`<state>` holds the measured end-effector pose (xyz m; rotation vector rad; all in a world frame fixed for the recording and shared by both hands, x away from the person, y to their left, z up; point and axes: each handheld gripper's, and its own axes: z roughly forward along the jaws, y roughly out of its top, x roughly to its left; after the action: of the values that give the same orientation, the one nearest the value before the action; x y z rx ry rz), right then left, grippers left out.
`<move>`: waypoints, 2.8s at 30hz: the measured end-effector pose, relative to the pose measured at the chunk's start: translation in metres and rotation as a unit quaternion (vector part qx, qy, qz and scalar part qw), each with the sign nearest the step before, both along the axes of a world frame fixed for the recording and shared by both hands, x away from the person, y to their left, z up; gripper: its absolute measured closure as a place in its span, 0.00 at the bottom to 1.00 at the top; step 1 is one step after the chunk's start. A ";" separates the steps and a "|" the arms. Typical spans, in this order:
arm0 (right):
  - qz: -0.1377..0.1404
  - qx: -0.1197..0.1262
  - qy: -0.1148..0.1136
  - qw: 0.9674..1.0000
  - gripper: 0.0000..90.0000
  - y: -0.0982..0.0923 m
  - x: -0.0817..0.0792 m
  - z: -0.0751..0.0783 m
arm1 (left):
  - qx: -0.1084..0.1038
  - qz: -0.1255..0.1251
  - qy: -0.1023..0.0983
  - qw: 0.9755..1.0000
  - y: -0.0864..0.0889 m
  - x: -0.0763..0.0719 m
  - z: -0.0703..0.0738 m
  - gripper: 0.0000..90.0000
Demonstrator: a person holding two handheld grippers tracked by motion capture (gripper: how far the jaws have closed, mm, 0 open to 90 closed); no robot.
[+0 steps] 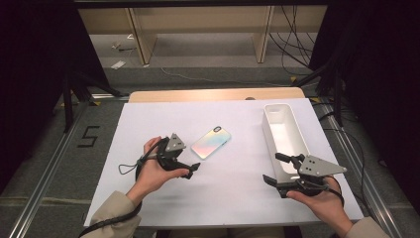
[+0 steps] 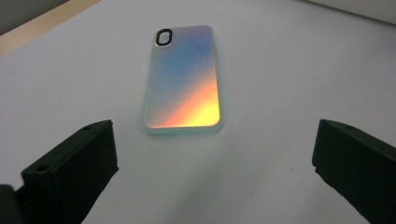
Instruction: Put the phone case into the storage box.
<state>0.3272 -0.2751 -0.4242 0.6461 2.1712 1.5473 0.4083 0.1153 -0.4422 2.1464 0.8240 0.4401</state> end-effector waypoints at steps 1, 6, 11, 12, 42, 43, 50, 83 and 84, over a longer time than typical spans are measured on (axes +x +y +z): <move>0.000 0.000 0.000 1.000 0.22 0.000 0.000 0.000 | 0.000 0.000 0.000 1.000 0.000 0.000 0.000 0.00; 0.001 0.001 0.001 1.000 0.22 0.000 0.000 0.000 | 0.018 -0.005 0.013 1.000 -0.018 0.026 -0.006 0.00; 0.001 0.002 0.001 1.000 0.22 0.000 0.000 0.000 | 0.027 -0.004 0.026 0.999 -0.028 0.045 -0.011 0.00; 0.001 0.002 0.001 1.000 0.22 0.000 0.000 0.000 | 0.027 -0.004 0.026 0.999 -0.028 0.045 -0.011 0.00; 0.004 0.003 0.003 1.000 0.22 0.000 0.000 0.000 | 0.084 -0.011 0.098 0.992 -0.042 0.086 -0.041 0.02; 0.004 0.003 0.003 1.000 0.22 0.000 0.000 0.000 | 0.091 -0.013 0.101 0.991 -0.043 0.087 -0.042 0.02; 0.004 0.003 0.003 1.000 0.22 0.000 -0.001 0.000 | 0.095 -0.021 0.104 0.990 -0.046 0.090 -0.043 0.02; 0.006 0.001 0.005 1.000 0.21 0.001 0.000 -0.001 | 0.112 -0.066 0.129 0.983 -0.048 0.102 -0.040 0.07; 0.006 0.001 0.005 1.000 0.21 0.001 0.000 -0.001 | 0.112 -0.066 0.129 0.983 -0.048 0.102 -0.040 0.07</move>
<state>0.3270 -0.2745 -0.4255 0.6438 2.1836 1.5565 0.5098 0.0672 -0.4820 2.4868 0.7962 0.1957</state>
